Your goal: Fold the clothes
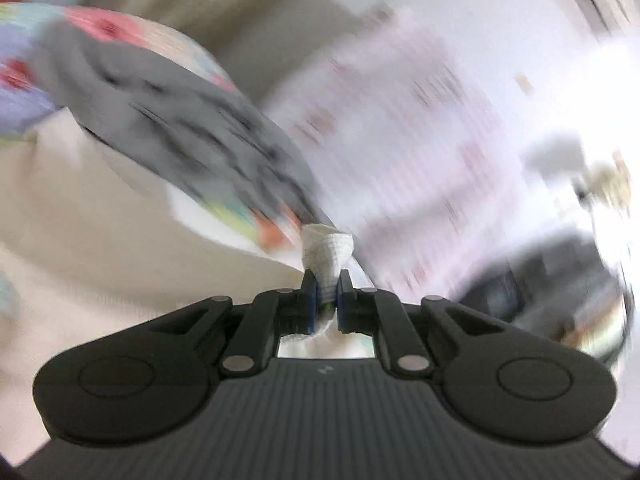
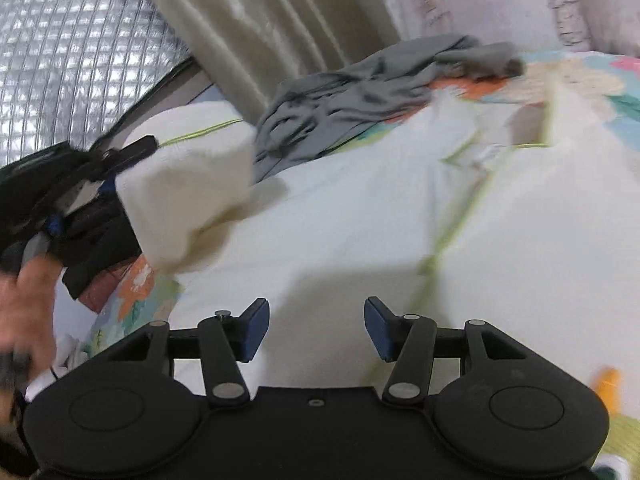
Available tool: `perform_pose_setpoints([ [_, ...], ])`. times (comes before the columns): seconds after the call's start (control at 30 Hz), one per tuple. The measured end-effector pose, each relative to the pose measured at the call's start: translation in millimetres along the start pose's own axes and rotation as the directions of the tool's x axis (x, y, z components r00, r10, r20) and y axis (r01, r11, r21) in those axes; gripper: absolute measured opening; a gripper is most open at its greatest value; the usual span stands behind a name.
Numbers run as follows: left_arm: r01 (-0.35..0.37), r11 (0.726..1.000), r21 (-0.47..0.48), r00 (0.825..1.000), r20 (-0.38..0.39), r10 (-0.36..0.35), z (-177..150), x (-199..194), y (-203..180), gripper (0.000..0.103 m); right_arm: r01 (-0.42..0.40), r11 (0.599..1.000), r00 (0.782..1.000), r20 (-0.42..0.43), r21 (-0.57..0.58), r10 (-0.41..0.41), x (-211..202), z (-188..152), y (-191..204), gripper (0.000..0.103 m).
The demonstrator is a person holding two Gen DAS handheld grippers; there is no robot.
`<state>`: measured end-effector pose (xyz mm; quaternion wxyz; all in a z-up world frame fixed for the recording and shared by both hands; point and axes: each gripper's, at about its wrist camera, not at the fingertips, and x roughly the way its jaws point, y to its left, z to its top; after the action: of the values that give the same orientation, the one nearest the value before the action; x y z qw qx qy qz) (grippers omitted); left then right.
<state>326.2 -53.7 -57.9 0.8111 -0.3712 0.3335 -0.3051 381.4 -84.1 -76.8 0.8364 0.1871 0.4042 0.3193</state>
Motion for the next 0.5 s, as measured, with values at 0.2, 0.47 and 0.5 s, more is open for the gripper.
perform_pose_setpoints([
  [0.2, -0.116, 0.985, 0.129, 0.964, -0.223, 0.143, -81.6, 56.2, -19.1, 0.036, 0.043, 0.979, 0.993, 0.099, 0.2, -0.064, -43.7, -16.3, -50.8, 0.058],
  [0.47, -0.294, 0.851, 0.436, 0.922, -0.105, 0.372, -78.5, 1.7, -13.7, 0.054, 0.043, 0.981, 0.996, 0.069, 0.191, -0.057, -51.1, -24.5, -59.8, 0.058],
  [0.5, -0.339, 0.826, 0.45, 0.912, -0.06, 0.407, -70.4, -8.0, -11.7, 0.054, 0.033, 0.981, 0.997, 0.063, 0.193, -0.046, -49.9, -26.0, -60.1, 0.058],
])
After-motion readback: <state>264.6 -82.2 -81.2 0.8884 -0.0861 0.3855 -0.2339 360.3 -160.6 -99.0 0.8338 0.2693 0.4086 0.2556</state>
